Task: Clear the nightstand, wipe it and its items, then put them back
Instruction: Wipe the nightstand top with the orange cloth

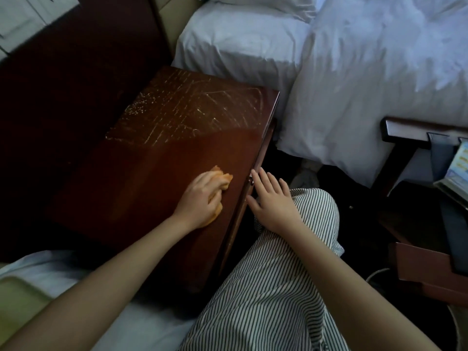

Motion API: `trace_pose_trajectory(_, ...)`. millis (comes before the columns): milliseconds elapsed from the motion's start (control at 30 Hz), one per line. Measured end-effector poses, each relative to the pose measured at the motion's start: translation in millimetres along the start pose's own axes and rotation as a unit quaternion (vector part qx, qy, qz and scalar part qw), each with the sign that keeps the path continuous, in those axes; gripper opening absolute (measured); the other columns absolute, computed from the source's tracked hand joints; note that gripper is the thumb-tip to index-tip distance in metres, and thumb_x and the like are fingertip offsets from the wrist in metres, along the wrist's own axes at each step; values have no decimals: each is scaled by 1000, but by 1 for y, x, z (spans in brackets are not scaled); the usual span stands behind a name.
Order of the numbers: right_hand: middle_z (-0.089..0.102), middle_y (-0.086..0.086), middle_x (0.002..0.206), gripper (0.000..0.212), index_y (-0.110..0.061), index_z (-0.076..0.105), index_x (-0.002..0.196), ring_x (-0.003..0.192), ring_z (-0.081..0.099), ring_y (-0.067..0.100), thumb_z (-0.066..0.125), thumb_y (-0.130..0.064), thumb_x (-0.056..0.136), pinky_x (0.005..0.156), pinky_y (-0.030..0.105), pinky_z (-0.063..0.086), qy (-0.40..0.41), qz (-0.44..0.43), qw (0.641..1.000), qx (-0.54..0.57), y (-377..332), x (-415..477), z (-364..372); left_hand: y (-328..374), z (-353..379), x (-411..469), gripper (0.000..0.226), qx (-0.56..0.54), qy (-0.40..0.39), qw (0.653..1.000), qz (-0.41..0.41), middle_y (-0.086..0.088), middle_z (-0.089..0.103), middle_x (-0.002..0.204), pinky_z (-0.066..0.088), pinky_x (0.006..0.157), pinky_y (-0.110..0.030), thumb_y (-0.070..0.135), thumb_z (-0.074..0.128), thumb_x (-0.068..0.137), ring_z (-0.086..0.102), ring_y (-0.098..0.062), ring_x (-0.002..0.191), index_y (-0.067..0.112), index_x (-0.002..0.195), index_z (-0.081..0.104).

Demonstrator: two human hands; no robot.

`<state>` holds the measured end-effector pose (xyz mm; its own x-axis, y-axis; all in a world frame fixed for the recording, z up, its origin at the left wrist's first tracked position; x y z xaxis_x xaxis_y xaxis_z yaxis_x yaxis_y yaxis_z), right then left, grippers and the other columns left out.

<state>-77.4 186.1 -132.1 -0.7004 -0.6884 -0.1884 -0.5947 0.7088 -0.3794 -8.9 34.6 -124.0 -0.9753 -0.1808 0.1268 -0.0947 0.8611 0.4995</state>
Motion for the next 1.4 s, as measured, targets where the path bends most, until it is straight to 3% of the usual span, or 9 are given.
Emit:
trace_pose_trajectory(133, -5, -2, 159, 62, -24, -3, 151, 145, -6, 14, 28, -43, 100, 115, 34, -9, -9, -30, 999, -12, -17, 7, 4, -59, -39, -23, 30, 20, 41, 994, -97, -5, 52, 130, 32, 105, -35, 11, 47, 92, 40, -21, 126, 16, 118, 61)
trace_pose_trajectory(300, -7, -4, 159, 63, -21, -4, 151, 145, -9, 10, 25, -44, 101, 115, 31, -11, -5, -25, 1000, -14, -23, 20, 11, -128, -81, -28, 31, 54, 140, 956, -253, -8, 47, 136, 31, 108, -40, 11, 46, 93, 34, -25, 133, 12, 122, 58)
trace_pose_trajectory(500, -9, -3, 159, 59, -22, -5, 151, 144, -15, 12, 8, -45, 98, 114, 34, -14, 25, 2, 999, -32, -33, 42, 12, -153, -86, 16, 34, 57, 194, 920, -337, -10, 44, 140, 32, 109, -40, 11, 47, 92, 35, -27, 132, 14, 125, 55)
trace_pose_trajectory(700, -4, -5, 159, 75, -22, 2, 151, 136, -22, 4, -5, -56, 85, 112, 33, -20, 54, -34, 998, -17, -52, 64, 18, -120, -71, 23, 34, 28, 138, 963, -231, -2, 48, 136, 31, 102, -32, 10, 47, 93, 37, -22, 130, 17, 125, 57)
trace_pose_trajectory(833, 4, -5, 158, 76, -23, 9, 151, 136, -17, 4, -2, -57, 85, 112, 33, -18, 83, -43, 996, -16, -58, 74, 18, -110, -74, -11, 31, 24, 78, 986, -143, 2, 50, 133, 27, 100, -25, 7, 50, 91, 37, -13, 127, 19, 117, 62)
trace_pose_trajectory(1033, 16, -2, 157, 70, -19, 22, 149, 140, -5, 8, 6, -51, 90, 114, 35, -13, 113, -56, 992, -12, -61, 75, 19, -163, -100, -18, 31, 53, 126, 958, -252, -5, 48, 136, 34, 104, -38, 10, 46, 93, 35, -24, 132, 14, 121, 59)
trace_pose_trajectory(1167, 21, 1, 155, 64, -18, 32, 146, 140, 1, 9, 12, -46, 92, 114, 35, -10, 144, -63, 988, -1, -61, 75, 16, -161, -96, 12, 32, 57, 175, 935, -302, -6, 48, 136, 33, 107, -40, 9, 46, 92, 35, -25, 133, 13, 122, 57)
trace_pose_trajectory(1400, 26, 3, 154, 61, -17, 38, 143, 141, 7, 14, 18, -45, 94, 114, 39, -5, 160, -74, 984, -10, -62, 75, 18, -123, -74, 28, 31, 33, 147, 960, -235, -2, 50, 134, 33, 102, -33, 9, 46, 93, 37, -22, 130, 15, 121, 59)
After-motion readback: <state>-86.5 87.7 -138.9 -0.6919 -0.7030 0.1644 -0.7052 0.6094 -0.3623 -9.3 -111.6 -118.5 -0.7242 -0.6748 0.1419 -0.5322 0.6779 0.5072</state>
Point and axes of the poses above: each hand's wrist, its own x-axis towards the middle knuckle, its own z-axis out of the palm, y = z × x, the point moved 6 cm from there along x, towards the middle knuckle
